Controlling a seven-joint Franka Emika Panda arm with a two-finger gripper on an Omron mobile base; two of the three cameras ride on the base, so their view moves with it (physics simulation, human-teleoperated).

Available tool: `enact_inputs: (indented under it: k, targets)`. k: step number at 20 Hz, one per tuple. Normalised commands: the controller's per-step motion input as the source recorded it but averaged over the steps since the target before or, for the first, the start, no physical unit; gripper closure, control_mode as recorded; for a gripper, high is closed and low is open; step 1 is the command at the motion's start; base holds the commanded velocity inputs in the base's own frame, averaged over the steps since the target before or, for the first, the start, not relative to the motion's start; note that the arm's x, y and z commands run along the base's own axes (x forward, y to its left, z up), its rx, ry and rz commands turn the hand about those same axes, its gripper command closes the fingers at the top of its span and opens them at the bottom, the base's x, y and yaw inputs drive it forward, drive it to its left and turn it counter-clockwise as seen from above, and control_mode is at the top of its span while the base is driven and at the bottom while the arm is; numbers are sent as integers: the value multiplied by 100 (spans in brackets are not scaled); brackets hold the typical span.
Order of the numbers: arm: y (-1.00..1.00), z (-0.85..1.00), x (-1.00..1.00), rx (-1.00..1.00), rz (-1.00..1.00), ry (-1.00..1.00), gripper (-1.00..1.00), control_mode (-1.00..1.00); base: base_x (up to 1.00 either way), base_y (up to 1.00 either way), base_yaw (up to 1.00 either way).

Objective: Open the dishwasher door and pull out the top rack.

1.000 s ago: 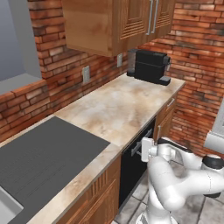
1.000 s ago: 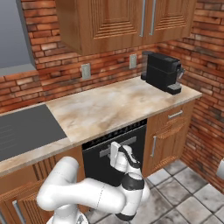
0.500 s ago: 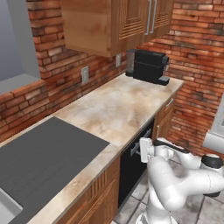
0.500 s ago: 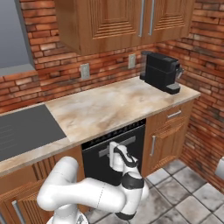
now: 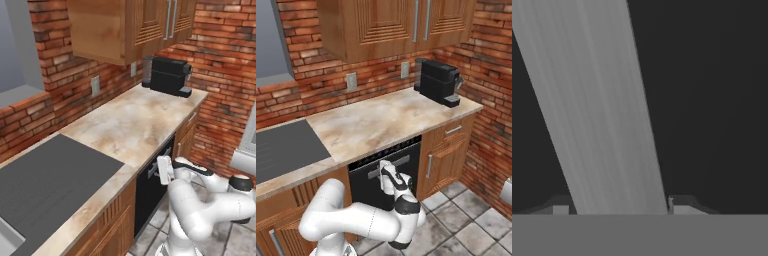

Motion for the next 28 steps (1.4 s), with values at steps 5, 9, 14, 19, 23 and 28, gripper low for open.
enact_inputs:
  k: [5,9,14,19,23,28]
  targets:
    - [6,-66,58,1,0,0,100,-100,0,0,0]
    - [-2,-68,36,4,0,0,100,-100,0,0,0]
    - [-26,-80,14,6,0,0,100,-100,0,0,0]
    - [-41,-88,0,9,0,0,100,-100,0,0,0]
    - [-55,-99,0,11,0,0,100,-100,0,0,0]
    - [-70,-100,-10,13,0,0,100,-100,0,0,0]
